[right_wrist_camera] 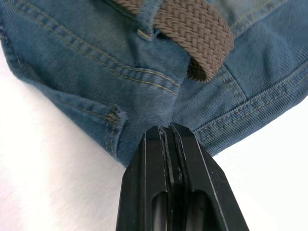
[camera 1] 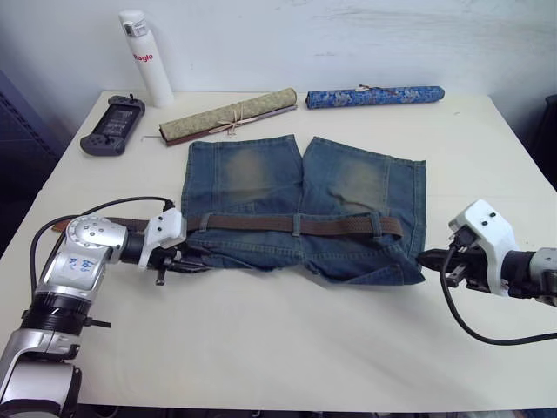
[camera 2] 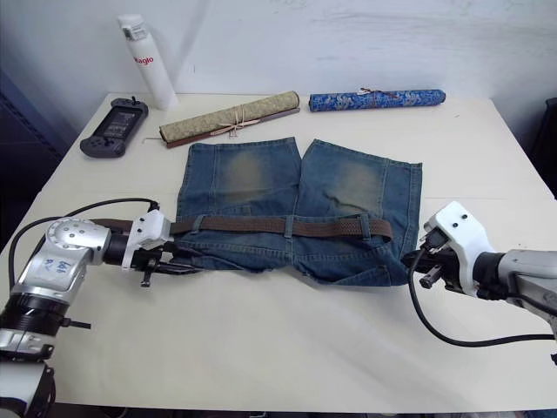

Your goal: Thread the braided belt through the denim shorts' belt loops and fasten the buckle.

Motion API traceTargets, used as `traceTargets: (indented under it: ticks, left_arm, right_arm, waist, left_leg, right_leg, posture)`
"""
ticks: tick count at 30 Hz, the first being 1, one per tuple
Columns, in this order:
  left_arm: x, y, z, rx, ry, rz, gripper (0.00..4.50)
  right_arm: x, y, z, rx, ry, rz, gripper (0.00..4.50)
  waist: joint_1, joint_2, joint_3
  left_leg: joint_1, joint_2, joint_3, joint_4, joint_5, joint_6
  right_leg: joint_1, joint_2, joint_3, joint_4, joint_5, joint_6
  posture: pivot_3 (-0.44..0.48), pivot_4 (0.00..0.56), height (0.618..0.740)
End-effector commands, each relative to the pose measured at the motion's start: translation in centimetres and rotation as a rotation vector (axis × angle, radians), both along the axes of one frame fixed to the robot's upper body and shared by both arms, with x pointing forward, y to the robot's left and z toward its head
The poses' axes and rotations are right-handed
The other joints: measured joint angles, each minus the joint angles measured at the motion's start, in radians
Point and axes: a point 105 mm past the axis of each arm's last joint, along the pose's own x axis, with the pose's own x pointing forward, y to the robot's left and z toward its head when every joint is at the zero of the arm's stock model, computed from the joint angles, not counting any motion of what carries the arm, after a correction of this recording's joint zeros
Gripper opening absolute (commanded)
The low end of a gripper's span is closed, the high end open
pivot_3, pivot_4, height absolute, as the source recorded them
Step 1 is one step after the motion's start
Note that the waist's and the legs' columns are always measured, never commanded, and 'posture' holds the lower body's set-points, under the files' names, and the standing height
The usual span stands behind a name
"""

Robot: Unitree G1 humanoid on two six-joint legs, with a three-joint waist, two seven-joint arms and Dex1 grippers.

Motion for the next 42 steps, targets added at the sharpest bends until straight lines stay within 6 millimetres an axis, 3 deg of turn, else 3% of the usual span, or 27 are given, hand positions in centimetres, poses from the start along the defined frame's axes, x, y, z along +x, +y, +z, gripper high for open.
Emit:
traceTargets:
  ticks: [1,3,6,8,10,12,13,15,22,29,39,40,42]
  left_arm:
    - [-0.8,0.1,3.0,-0.077,-0.033,-0.033,2.61]
    - [-1.4,0.4,4.7,-0.141,-0.023,-0.054,3.1]
    - [-0.5,1.0,7.5,-0.267,-0.025,0.019,3.73]
    - [1.2,1.3,9.5,-0.38,-0.029,0.117,4.5]
    - [3.2,1.5,10.8,-0.481,-0.004,0.231,4.5]
    - [4.3,1.6,10.9,-0.506,0.019,0.294,4.5]
    - [5.8,1.8,10.5,-0.527,0.047,0.392,4.5]
    - [8.0,1.5,9.5,-0.559,0.119,0.514,4.5]
    - [10.3,-0.8,6.8,-0.521,0.368,0.621,4.5]
    - [9.9,-2.6,6.0,-0.509,0.544,0.579,4.5]
    - [7.8,-2.9,3.0,-0.323,0.647,0.488,4.5]
    - [7.8,-2.8,2.8,-0.311,0.645,0.494,4.24]
    - [7.9,-2.6,2.6,-0.302,0.637,0.5,3.93]
  right_arm:
    - [-0.4,0.2,1.2,0.008,-0.034,0.053,0.65]
    - [-0.5,0.0,1.7,0.039,-0.027,0.053,0.65]
    - [-0.3,-0.3,2.4,0.063,-0.036,0.048,0.65]
    - [0.3,-0.4,2.8,0.097,-0.053,0.036,1.48]
    - [1.0,-0.3,3.3,0.15,-0.072,0.022,2.52]
    - [1.4,-0.2,3.5,0.181,-0.079,0.016,3.32]
    - [2.1,-0.4,3.7,0.208,-0.097,-0.005,3.95]
    - [3.7,-1.2,4.1,0.243,-0.13,-0.076,4.43]
    - [7.2,-2.1,4.4,0.448,-0.078,-0.202,4.43]
    - [8.3,-0.4,2.8,0.636,0.056,-0.175,4.43]
    - [8.2,2.4,2.0,0.619,0.082,-0.038,4.43]
    - [8.2,2.5,1.8,0.617,0.087,-0.035,4.5]
    - [8.0,2.8,1.4,0.602,0.101,-0.017,4.06]
  waist:
    - [0.003,0.0,0.0]
    - [0.006,0.0,0.0]
    - [0.012,0.0,0.0]
    - [0.017,0.0,0.0]
    - [0.022,0.0,0.0]
    - [0.023,0.0,0.0]
    - [0.023,0.0,0.0]
    - [0.023,0.0,0.001]
    - [0.023,-0.004,0.002]
    - [0.022,-0.006,0.004]
    - [0.019,-0.006,0.004]
    - [0.019,-0.006,0.004]
    - [0.019,-0.006,0.004]
  left_leg:
    - [0.0,0.0,0.0,0.0,0.0,0.0]
    - [0.0,0.0,0.0,0.0,0.0,0.0]
    - [0.0,0.0,0.0,0.0,0.0,0.0]
    - [0.0,0.0,0.0,0.001,0.0,0.0]
    - [0.0,0.0,0.0,0.001,0.0,0.0]
    - [0.0,-0.001,0.0,0.001,0.0,0.0]
    - [0.0,-0.001,0.0,0.001,0.0,0.0]
    - [0.0,-0.001,0.0,0.001,0.0,0.0]
    - [-0.011,-0.004,0.003,0.003,0.004,0.001]
    - [-0.012,-0.005,0.004,0.003,0.005,0.001]
    - [-0.011,-0.005,0.006,0.003,0.005,0.0]
    - [-0.011,-0.005,0.006,0.003,0.005,0.0]
    - [-0.011,-0.005,0.006,0.003,0.005,0.0]
  right_leg:
    - [0.0,0.0,0.0,0.0,0.0,0.0]
    - [0.0,0.0,0.0,0.0,0.0,0.0]
    - [0.0,-0.001,0.0,0.0,0.0,0.0]
    - [0.0,-0.001,0.0,0.0,0.0,0.0]
    - [0.0,-0.001,0.0,0.0,0.0,0.0]
    - [0.0,-0.001,-0.001,0.001,0.0,0.0]
    - [0.0,-0.001,-0.001,0.001,0.0,0.001]
    - [0.001,-0.001,-0.001,0.002,0.0,0.001]
    - [-0.012,-0.001,0.001,0.012,0.002,0.004]
    - [-0.013,-0.001,0.0,0.014,0.002,0.004]
    - [-0.014,-0.002,0.003,0.016,0.002,0.004]
    - [-0.014,-0.002,0.003,0.016,0.002,0.004]
    - [-0.014,-0.002,0.003,0.016,0.002,0.004]
  posture:
    - [0.0,0.15,0.686]
    - [0.0,0.15,0.686]
    - [0.0,0.15,0.686]
    - [0.0,0.15,0.686]
    - [0.0,0.15,0.686]
    - [0.0,0.15,0.686]
    - [0.0,0.15,0.686]
    - [0.0,0.15,0.686]
    - [0.0,0.15,0.686]
    - [0.0,0.15,0.686]
    - [0.0,0.15,0.686]
    - [0.0,0.15,0.686]
    - [0.0,0.15,0.686]
